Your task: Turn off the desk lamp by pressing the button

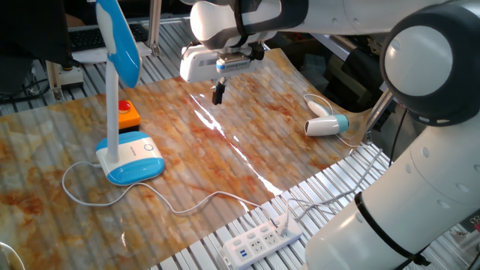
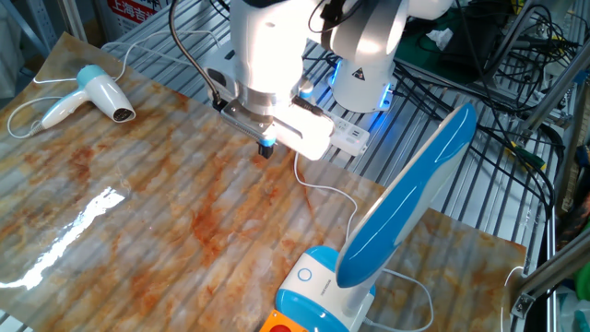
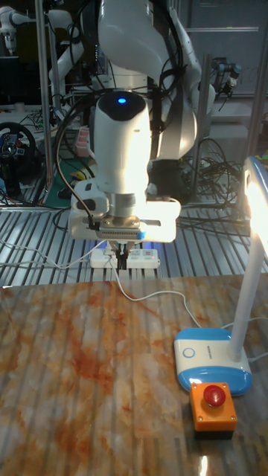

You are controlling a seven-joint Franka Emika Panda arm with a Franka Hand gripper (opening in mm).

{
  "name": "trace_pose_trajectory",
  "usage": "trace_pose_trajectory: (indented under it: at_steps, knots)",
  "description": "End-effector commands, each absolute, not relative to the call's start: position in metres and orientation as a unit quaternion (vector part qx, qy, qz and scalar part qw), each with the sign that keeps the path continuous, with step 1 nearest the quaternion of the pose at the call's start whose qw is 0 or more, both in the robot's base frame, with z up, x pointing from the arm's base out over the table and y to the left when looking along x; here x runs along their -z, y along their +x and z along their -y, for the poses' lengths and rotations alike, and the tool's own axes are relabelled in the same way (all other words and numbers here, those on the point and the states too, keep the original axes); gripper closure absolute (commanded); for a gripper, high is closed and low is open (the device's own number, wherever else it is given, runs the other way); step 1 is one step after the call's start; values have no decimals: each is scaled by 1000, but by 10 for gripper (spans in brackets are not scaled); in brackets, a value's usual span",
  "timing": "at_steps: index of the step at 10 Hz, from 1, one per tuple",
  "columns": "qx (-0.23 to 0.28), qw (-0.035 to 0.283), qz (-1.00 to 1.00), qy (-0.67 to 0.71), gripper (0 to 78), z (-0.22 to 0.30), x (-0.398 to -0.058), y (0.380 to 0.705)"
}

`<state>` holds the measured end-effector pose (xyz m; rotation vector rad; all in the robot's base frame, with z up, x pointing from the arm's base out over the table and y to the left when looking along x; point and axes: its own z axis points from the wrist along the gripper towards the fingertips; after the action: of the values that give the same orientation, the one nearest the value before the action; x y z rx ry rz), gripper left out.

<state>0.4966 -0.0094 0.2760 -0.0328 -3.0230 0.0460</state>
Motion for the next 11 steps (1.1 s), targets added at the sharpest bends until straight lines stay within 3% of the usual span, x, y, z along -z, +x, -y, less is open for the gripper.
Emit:
trace_pose_trajectory:
  at_steps: [1, 7, 11]
  knots:
    - [4, 53, 998, -17, 776, 7, -261, 498]
    - [6, 34, 999, -9, 776, -1, -248, 503]
    - [4, 3, 1000, -11, 776, -2, -224, 500]
